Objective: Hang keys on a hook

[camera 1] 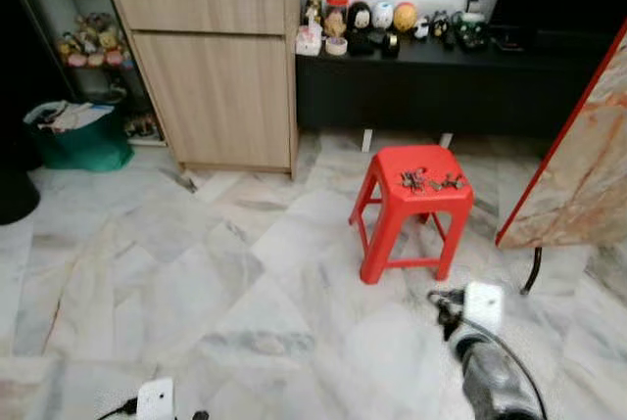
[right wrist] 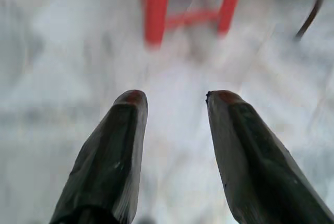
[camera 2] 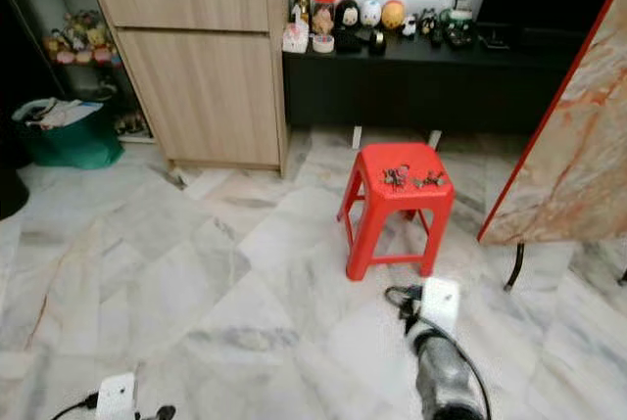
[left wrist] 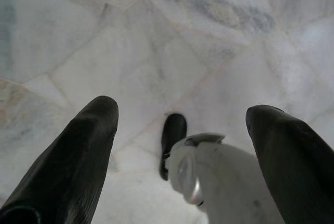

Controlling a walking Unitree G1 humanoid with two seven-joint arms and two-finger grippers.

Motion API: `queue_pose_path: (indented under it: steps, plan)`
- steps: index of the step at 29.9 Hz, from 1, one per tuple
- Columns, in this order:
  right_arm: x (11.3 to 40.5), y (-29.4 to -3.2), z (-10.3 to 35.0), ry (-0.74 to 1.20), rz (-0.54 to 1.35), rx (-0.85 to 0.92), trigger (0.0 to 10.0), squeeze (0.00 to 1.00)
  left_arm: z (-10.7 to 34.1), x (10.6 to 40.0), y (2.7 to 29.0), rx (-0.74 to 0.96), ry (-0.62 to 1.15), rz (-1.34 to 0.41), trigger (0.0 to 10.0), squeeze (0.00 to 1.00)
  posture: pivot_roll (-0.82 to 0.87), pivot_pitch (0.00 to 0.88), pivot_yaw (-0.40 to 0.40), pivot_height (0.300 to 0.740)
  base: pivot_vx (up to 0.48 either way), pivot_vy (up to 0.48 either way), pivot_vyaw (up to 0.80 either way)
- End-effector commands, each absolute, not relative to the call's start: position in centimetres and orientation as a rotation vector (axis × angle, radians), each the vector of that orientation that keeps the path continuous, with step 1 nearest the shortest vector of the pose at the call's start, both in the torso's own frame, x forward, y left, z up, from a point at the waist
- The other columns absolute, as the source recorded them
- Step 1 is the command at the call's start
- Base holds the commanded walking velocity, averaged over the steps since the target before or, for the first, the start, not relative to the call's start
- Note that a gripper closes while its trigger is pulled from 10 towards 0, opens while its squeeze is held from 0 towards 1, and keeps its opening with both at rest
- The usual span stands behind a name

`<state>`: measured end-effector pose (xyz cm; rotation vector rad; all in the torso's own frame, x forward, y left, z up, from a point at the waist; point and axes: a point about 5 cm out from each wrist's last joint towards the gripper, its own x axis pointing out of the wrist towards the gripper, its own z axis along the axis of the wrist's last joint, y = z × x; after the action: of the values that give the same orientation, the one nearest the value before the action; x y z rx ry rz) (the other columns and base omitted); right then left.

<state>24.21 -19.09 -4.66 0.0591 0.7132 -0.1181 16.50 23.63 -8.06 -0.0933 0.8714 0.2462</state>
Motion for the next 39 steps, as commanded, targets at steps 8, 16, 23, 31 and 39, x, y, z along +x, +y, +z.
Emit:
queue_pose_path:
  steps: [8, 16, 23, 31, 39]
  plan:
    - [20.2, -18.9, -7.4, 0.885, -0.130, 0.078, 10.0, 0.00, -8.8, 14.7, 23.7, -0.079, 0.916, 0.231, 10.0, 0.00, 0.06, 0.000, -0.013, 0.708, 0.000, 0.000, 0.00]
    - [20.0, -18.5, -7.5, 0.864, -0.146, 0.133, 10.0, 0.00, -8.5, 15.4, 23.8, -0.073, 0.901, 0.204, 10.0, 0.00, 0.05, 0.000, -0.013, 0.708, 0.162, 0.000, 0.00]
    - [20.1, -18.7, -7.4, 0.864, -0.165, 0.125, 10.0, 0.00, -8.3, 15.8, 23.6, -0.079, 0.888, 0.198, 10.0, 0.00, 0.05, 0.000, -0.014, 0.708, 0.271, 0.000, 0.00]
    - [19.9, -18.2, -7.5, 0.864, -0.120, 0.090, 10.0, 0.00, -8.5, 15.4, 23.1, -0.089, 0.891, 0.194, 10.0, 0.00, 0.04, 0.006, -0.016, 0.708, 0.310, 0.000, 0.00]
    - [20.1, -18.7, -7.4, 0.857, -0.159, 0.114, 10.0, 0.00, -8.4, 15.9, 22.8, -0.094, 0.877, 0.185, 10.0, 0.00, 0.04, 0.006, -0.021, 0.708, 0.328, 0.000, 0.00]
